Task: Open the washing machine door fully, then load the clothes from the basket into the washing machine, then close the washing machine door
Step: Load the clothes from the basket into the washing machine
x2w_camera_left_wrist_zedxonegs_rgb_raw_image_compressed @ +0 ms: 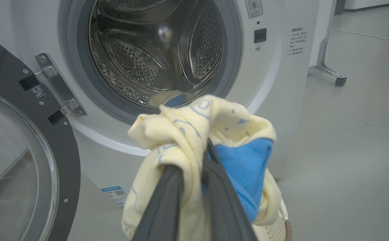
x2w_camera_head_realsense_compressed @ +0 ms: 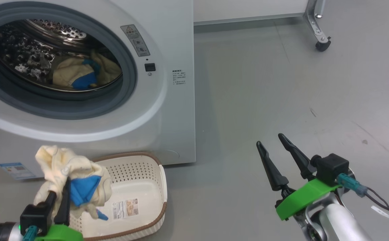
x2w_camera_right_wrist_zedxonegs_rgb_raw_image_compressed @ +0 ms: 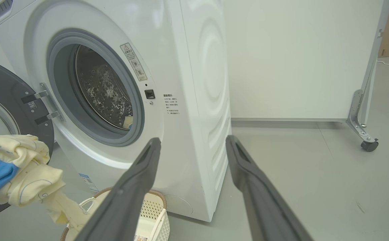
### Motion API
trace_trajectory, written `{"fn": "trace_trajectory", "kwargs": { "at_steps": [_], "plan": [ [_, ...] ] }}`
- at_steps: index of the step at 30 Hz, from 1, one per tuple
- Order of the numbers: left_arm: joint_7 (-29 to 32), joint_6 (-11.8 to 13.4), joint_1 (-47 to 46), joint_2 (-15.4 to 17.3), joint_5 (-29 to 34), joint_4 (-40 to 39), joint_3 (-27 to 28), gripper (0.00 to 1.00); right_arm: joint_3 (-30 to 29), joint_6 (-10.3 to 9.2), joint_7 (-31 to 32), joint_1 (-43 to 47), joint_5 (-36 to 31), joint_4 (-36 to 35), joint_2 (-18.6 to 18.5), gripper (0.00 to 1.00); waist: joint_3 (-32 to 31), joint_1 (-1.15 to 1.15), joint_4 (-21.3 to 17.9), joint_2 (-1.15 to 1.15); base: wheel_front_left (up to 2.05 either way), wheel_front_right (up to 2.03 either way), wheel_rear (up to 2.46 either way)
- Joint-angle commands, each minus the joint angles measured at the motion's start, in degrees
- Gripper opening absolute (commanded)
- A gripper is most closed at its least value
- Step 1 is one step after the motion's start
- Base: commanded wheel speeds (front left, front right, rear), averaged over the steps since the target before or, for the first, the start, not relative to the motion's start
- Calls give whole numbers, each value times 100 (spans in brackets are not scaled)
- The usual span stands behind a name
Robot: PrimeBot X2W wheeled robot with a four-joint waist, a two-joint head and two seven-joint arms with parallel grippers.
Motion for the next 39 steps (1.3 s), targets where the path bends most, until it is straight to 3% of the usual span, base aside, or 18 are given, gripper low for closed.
{"fn": "trace_trajectory", "kwargs": {
  "at_steps": [1, 7, 14, 29, 39],
  "plan": [
    [-83, -5, -267, 143, 67, -228, 351, 0, 101, -16, -37, -176, 22, -172, 24, 100, 9, 0, 3, 0, 0, 0, 0],
    [-83, -147, -402, 100, 254, -383, 512, 0, 130, -16, -37, -212, 18, -205, 24, 100, 210, 0, 13, 0, 0, 0, 0],
    [-83, -416, -1087, 207, 388, -437, 704, 0, 140, -16, -37, -387, -8, -273, 24, 100, 861, 0, -20, 0, 0, 0, 0],
    [30, -1147, -4011, 1067, 495, 414, 996, 0, 26, -16, -37, -1045, 8, -554, 24, 100, 2787, 0, -341, 0, 0, 0, 0],
    [397, -1678, -6324, 1752, 884, 1269, 510, 0, -10, -16, -37, -1315, 196, -762, 24, 100, 3867, 0, -633, 0, 0, 0, 0]
  ]
}}
